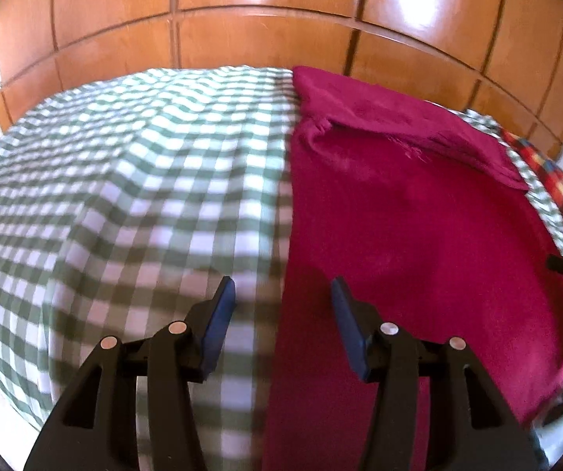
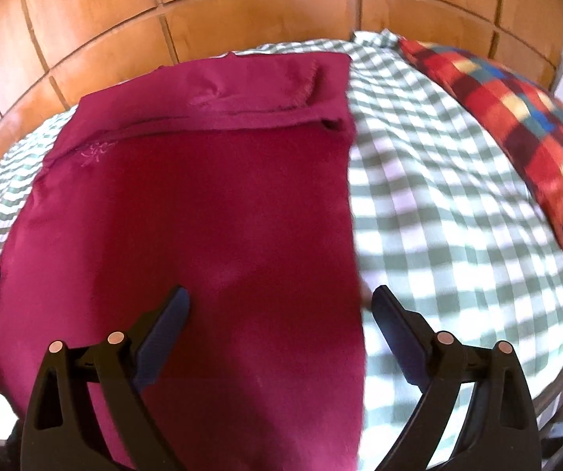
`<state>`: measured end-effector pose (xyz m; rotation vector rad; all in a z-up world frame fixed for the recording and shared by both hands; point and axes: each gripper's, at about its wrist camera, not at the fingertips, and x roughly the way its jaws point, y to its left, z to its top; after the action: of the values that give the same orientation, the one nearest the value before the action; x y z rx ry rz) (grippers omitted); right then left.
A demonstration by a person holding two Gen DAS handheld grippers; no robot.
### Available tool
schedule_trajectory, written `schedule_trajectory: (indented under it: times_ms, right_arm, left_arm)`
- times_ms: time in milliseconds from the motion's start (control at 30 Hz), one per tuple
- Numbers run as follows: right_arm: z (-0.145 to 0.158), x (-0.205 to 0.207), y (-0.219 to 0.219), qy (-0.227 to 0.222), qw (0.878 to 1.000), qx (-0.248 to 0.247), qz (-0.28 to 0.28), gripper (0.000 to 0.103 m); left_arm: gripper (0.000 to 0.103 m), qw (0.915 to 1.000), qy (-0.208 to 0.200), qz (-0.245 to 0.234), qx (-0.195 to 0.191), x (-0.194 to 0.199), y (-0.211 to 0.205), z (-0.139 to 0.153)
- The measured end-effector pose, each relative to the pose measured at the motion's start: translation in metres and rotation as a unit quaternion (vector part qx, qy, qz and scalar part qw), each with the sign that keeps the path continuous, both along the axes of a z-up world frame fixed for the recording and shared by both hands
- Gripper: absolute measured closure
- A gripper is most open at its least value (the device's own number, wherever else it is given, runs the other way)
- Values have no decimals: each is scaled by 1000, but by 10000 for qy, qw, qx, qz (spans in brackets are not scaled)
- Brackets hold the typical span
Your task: Fold small clothes
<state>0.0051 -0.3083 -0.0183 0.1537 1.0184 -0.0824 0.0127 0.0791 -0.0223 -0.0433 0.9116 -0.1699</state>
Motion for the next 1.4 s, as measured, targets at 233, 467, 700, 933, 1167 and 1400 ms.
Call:
schedule_trajectory:
  times_ms: [233,467,700,933,1167,1400]
  right_arm:
    - [-1,-51,3,412,9962,651,399,18]
    - [-8,-74,26,811,9904,696,880,43]
    - [23,-71,30,476,9875,1052,1077,84]
    - [60,-39,20,-375,9785,1792,951,84]
    - [45,34,3,-314,9834,1714,510,84]
    - [29,78,-18,-47,9825,1850,195,79]
  left_arm:
    - [69,9968,329,-598,-413,-43,20,3]
    - [87,9936,632,-875,-335,-74,19,-4]
    - [99,9902,506,-1073,-739,-69,20,17]
    - [99,9795,-37,-1119,-1675,-26,24,64]
    - [99,9830,-53,-785,-1658,58,7,64]
    - [93,9879,276,-432,-1464,137,-13,47]
